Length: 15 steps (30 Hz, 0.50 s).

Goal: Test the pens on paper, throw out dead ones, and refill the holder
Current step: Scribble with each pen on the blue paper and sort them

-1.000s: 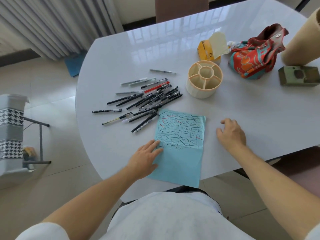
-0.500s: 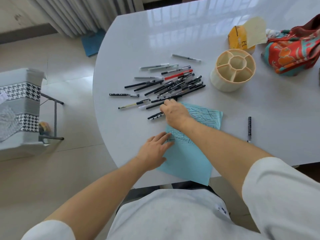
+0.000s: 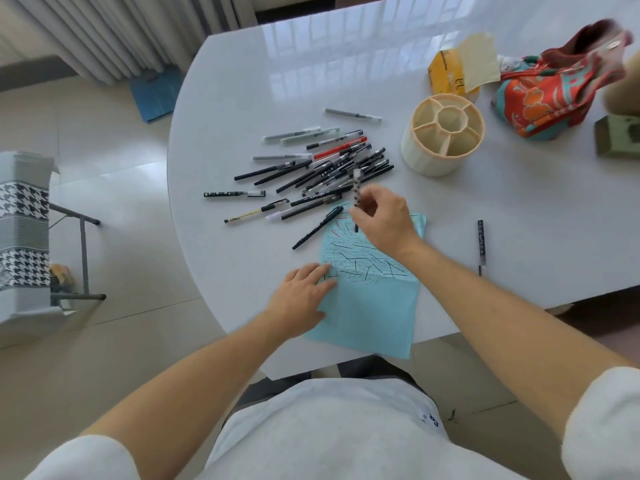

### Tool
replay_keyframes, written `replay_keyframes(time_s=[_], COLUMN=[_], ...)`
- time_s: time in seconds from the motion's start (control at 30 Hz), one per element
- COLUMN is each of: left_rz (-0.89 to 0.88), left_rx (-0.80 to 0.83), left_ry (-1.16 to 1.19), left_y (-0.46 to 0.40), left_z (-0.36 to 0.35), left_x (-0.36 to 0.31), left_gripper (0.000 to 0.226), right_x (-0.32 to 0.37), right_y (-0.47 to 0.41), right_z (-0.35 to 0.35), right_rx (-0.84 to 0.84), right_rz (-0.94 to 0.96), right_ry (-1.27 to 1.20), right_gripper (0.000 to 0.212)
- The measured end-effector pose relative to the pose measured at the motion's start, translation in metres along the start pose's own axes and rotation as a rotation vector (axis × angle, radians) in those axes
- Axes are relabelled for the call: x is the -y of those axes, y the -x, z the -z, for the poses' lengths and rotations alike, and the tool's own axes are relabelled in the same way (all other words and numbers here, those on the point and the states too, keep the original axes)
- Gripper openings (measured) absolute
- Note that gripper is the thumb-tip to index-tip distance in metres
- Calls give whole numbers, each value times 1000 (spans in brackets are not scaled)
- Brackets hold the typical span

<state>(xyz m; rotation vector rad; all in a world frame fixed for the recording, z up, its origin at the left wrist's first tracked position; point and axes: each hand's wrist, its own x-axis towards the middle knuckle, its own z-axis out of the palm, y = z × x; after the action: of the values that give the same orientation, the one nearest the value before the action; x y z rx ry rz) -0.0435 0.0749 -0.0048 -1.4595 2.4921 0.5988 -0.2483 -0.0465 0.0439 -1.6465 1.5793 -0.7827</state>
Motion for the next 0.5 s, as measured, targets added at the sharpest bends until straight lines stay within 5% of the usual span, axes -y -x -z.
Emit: replay_keyframes(time_s=[0.17,0.3,0.5], left_rz=[28,18,-109], left_rx=[-164,88,165], left_ry=[328,603,495], left_y=[3,-2,-3], left_z=[20,40,46], left_x=[-4,-21,-18], left_gripper=[55,36,20], right_x=[-25,-28,-16], right_y=[78,135,166], right_z=[20,3,-19], right_rx=[-46,-2,-124], right_rz=[-507,-604,-601], right_ry=[-573,-759,-702], right_gripper=[10,5,15])
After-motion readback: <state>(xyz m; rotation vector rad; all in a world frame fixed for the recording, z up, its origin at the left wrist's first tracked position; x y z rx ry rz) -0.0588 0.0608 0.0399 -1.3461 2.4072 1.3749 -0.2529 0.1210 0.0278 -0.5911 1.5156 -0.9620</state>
